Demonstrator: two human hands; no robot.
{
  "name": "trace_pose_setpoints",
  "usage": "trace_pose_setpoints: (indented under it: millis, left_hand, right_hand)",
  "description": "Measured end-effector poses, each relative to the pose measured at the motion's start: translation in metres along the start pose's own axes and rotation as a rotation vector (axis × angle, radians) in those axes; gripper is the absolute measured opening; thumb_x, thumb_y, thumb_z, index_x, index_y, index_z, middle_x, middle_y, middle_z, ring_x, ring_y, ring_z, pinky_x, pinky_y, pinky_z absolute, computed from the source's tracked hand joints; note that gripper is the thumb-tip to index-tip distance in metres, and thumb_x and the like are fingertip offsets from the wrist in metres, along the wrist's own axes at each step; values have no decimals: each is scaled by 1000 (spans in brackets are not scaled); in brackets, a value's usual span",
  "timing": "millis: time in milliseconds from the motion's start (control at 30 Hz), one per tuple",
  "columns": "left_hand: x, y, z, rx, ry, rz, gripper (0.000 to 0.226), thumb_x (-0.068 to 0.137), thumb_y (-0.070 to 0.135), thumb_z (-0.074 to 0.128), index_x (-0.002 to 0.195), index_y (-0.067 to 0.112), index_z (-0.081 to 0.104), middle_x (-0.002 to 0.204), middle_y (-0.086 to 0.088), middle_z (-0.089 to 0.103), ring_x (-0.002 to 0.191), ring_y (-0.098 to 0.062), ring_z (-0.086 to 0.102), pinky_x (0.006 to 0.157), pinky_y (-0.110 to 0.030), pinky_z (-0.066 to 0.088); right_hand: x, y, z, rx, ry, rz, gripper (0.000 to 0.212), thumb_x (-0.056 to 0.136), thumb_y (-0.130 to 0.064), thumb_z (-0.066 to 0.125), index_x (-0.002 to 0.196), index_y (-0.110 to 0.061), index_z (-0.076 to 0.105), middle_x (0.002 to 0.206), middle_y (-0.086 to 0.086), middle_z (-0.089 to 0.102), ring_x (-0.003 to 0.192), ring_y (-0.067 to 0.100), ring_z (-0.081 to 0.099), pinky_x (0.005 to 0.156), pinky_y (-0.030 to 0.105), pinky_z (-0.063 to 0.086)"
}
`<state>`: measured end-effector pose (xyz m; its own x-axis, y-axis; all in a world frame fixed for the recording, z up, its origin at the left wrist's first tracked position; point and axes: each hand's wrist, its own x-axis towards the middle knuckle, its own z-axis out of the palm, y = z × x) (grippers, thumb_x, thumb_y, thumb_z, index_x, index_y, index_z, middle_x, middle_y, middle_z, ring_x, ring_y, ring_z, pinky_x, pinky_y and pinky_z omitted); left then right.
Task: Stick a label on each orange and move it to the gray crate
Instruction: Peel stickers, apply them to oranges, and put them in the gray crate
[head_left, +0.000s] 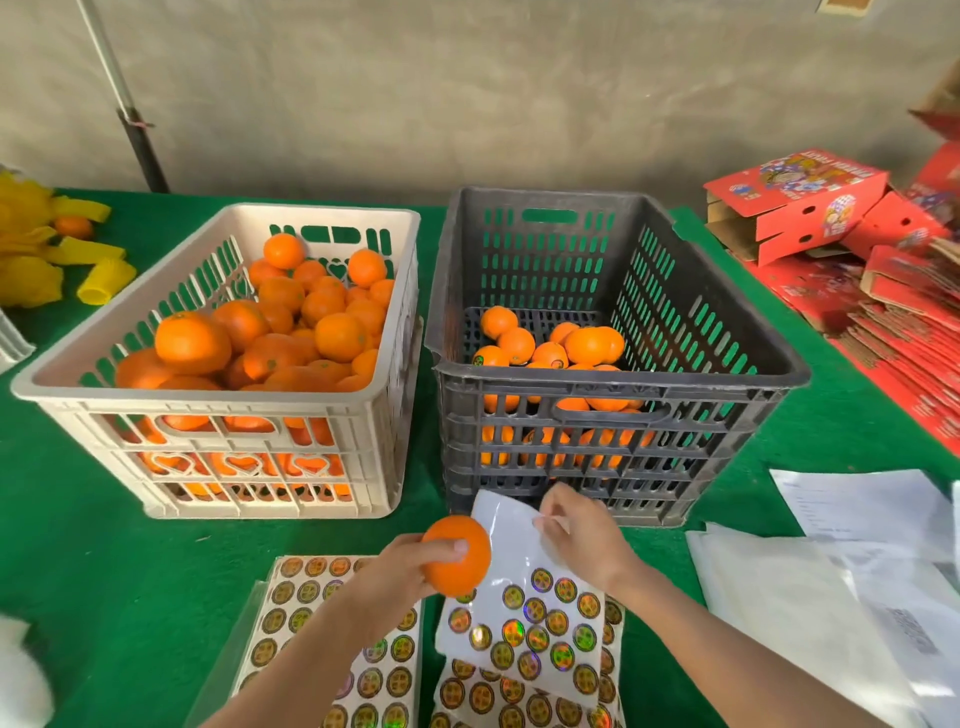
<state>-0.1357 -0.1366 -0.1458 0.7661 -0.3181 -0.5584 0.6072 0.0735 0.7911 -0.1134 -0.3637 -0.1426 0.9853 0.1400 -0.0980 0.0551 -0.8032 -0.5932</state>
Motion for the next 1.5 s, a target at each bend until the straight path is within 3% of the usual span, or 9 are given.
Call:
trace_pose_setpoints:
  millis: [167, 300, 367, 500, 667, 967, 1067, 1333, 1500]
  left_hand:
    - [3, 3, 5, -157, -33, -24, 98, 51, 31, 82, 136, 9, 40, 127, -17, 55, 110, -31, 57, 86, -37, 49]
    - [5, 4, 5, -282, -89, -12, 106, 33, 32, 94, 127, 10, 51, 108, -17, 69, 94, -29, 68, 72, -34, 54]
    - [7, 3, 2, -351, -110, -33, 102, 34, 30, 95, 124, 12, 52, 98, -15, 73, 85, -27, 72, 65, -33, 57]
    - [7, 2, -3, -426, -110, -67, 103, 37, 28, 96, 128, 13, 50, 109, -20, 69, 93, -34, 69, 73, -41, 57]
    - [5, 3, -1, -382, -160, -86, 98, 43, 30, 95, 129, 10, 52, 115, -20, 67, 97, -32, 68, 79, -40, 56]
    - [-9, 13, -3, 106, -61, 129, 98, 37, 37, 82, 128, 17, 51, 127, -14, 57, 114, -29, 55, 101, -42, 43]
    - [-17, 23, 2, 3, -103, 170, 91, 39, 23, 85, 124, 22, 54, 128, -15, 55, 112, -31, 57, 81, -35, 53]
    - [-25, 39, 23, -461, -261, 157, 91, 54, 34, 91, 131, 5, 51, 121, -23, 61, 109, -32, 60, 101, -51, 41]
    - [-32, 46, 29, -512, -269, 218, 91, 55, 27, 91, 131, 3, 49, 119, -22, 63, 109, -31, 63, 83, -42, 55]
  right_hand:
    - [-20, -20, 5, -224, 355, -331, 28, 67, 10, 72, 90, -5, 68, 88, 11, 64, 83, 28, 61, 74, 36, 48]
    - [-34, -37, 28, 91, 160, -382, 12, 76, -1, 71, 69, -3, 63, 73, -16, 54, 71, -2, 49, 66, 17, 40]
    - [-34, -38, 36, 152, 126, -307, 17, 81, -12, 72, 72, 0, 64, 76, -23, 46, 70, -1, 48, 68, 22, 44]
    - [-36, -39, 43, 129, 134, -281, 17, 81, -21, 73, 94, -9, 73, 85, -22, 43, 78, 1, 46, 75, 22, 45]
    - [-39, -42, 48, 161, 95, -226, 5, 81, -11, 71, 77, -9, 68, 77, -16, 46, 68, -1, 44, 66, 10, 35]
    - [-38, -44, 17, 597, 187, 150, 25, 87, 3, 58, 70, -16, 63, 77, -5, 65, 77, 9, 58, 79, 30, 51]
    - [-41, -58, -2, 684, 159, 50, 28, 86, 0, 61, 68, -22, 64, 91, -7, 67, 92, 7, 60, 82, 29, 47]
    - [-49, -87, -15, 421, 198, -315, 17, 86, -10, 67, 77, -23, 59, 117, -9, 49, 115, 2, 47, 94, 25, 39]
    - [-49, -96, -20, 279, 338, -391, 13, 81, -18, 69, 77, -21, 57, 114, -10, 51, 111, 0, 48, 87, 22, 41]
